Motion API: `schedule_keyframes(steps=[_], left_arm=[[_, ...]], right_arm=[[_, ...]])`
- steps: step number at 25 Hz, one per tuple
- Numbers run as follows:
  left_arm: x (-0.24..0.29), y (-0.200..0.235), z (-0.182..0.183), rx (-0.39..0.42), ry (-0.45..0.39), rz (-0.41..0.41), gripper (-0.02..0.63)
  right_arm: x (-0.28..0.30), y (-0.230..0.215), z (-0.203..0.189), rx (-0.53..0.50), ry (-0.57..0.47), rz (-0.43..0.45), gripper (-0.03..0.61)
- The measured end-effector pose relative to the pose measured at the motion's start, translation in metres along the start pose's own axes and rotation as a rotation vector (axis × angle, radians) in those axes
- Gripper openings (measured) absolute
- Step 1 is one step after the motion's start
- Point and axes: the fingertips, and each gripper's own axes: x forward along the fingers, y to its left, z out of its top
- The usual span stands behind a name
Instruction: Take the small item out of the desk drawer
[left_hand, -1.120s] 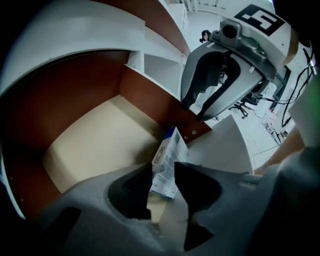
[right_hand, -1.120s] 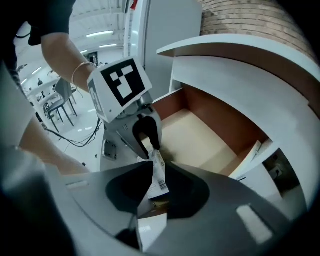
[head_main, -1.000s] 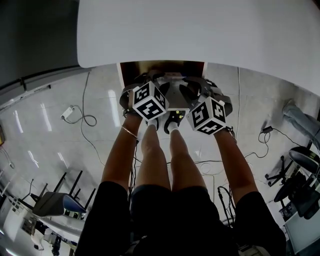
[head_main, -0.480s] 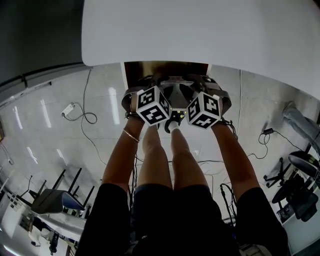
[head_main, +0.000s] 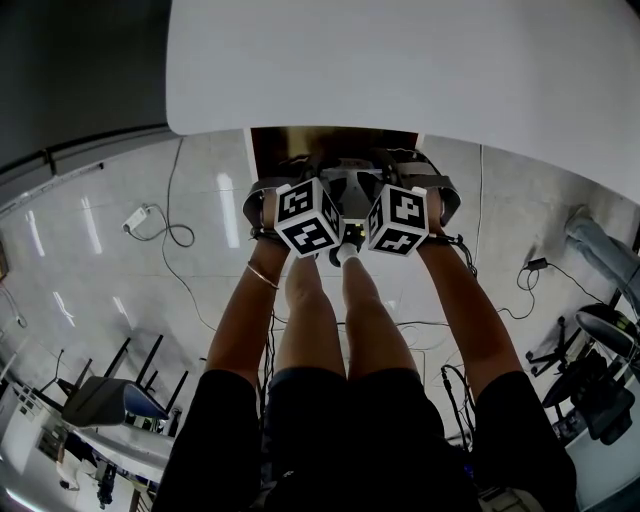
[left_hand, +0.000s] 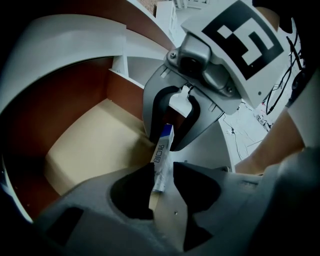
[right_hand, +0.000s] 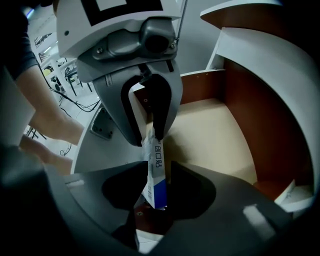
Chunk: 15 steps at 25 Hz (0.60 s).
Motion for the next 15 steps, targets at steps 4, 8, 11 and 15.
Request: schedule_keyframes(steps=[4,8,11,15], left_arm=[[-0.001,-0.003,-0.003,0.015,0.005,-0.001,0.114],[-0.002,-0.005,-0.002,0.015,0.007,-0.004,0.107],[-0.002,-0.006,-0.002,0.019,0.011,-0.008,0.102],[-0.002,-0.007,0.001,0.013,0.005,-0.004,0.097]], right_arm=[[0.005,0.004,0.003,-0.039,0.027,0.021,0.163],[0.007,0.008,0.008,-0.063,0.023,0.038,0.164],[0.012,0.011,0.007,-0.077,0.045,0.055,0.16],[0.015,0.012,0.004,-0.08,0.061,0.065,0.12]])
